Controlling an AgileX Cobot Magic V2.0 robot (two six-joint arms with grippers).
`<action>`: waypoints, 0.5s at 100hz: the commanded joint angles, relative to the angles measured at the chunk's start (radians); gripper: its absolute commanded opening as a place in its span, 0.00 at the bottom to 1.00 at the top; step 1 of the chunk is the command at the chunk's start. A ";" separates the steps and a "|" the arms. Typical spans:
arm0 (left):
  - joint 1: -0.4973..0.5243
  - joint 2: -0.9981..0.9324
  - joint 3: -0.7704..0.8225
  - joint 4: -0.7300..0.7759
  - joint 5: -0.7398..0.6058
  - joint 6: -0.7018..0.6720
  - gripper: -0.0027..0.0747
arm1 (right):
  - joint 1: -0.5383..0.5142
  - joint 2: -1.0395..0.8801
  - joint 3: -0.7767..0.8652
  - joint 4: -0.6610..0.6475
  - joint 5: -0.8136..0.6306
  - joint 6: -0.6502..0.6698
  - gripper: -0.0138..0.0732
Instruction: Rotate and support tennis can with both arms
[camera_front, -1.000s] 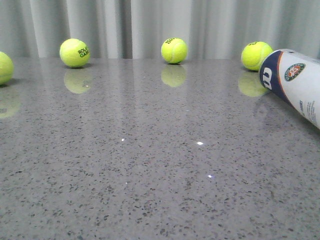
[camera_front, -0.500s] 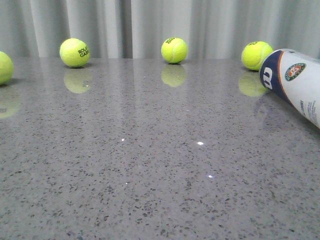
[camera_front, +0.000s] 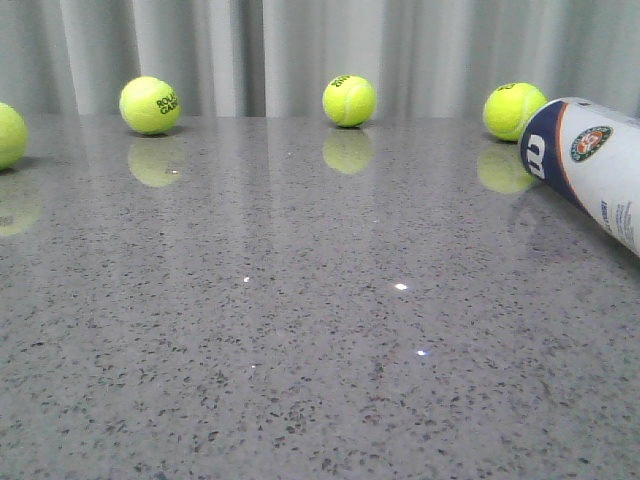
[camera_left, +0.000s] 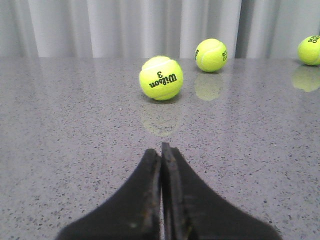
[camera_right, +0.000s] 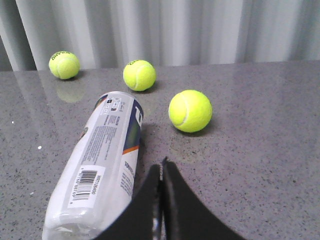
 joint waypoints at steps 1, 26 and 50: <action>0.000 -0.038 0.046 -0.003 -0.072 -0.001 0.01 | -0.004 0.091 -0.095 0.012 -0.014 -0.010 0.09; 0.000 -0.038 0.046 -0.003 -0.072 -0.001 0.01 | -0.004 0.313 -0.208 0.013 0.045 -0.010 0.14; 0.000 -0.038 0.046 -0.003 -0.072 -0.001 0.01 | -0.004 0.511 -0.336 0.013 0.141 -0.011 0.82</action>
